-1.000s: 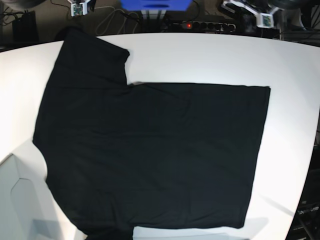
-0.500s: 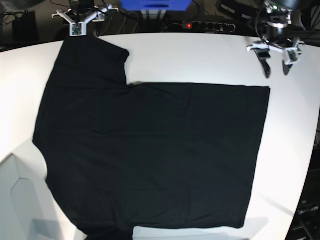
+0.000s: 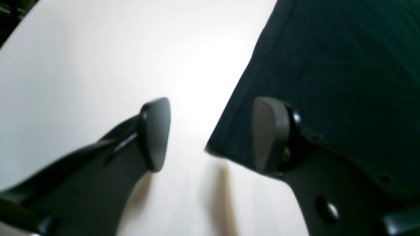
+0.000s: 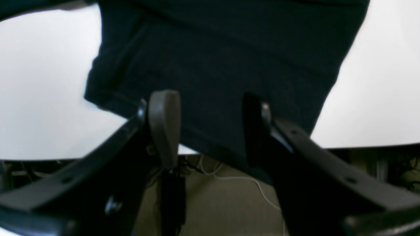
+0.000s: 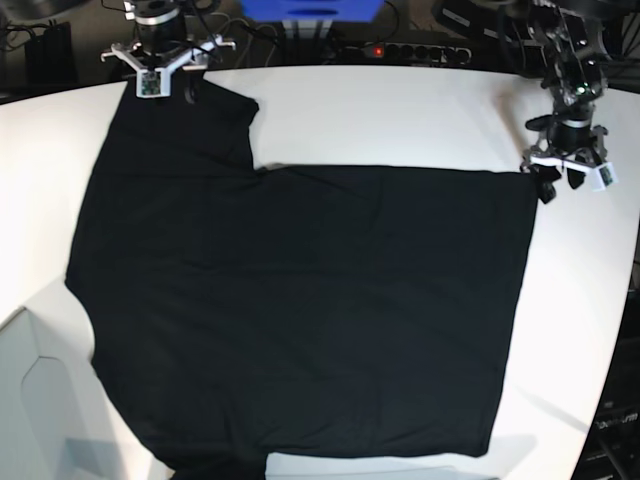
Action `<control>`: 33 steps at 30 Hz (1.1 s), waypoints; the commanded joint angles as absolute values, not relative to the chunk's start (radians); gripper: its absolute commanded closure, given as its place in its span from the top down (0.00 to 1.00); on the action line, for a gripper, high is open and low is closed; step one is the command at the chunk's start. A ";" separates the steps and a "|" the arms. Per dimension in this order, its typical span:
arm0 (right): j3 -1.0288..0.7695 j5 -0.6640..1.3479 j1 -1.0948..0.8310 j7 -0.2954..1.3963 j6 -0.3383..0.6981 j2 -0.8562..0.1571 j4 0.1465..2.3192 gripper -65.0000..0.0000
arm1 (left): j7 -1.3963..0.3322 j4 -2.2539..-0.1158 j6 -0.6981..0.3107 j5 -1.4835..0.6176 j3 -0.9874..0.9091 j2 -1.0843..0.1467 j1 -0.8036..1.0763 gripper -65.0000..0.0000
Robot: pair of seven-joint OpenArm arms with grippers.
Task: Fold the T-shirt properly
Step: 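Move both grippers down to the shirt's shoulder corners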
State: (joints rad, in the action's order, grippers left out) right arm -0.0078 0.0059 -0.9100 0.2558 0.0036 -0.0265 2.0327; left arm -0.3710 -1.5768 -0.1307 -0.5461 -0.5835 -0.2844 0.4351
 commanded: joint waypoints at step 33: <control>-0.012 0.001 -0.921 0.232 0.004 -0.113 2.045 0.54 | -0.354 -1.469 -0.142 -0.552 -0.492 -0.308 0.389 0.36</control>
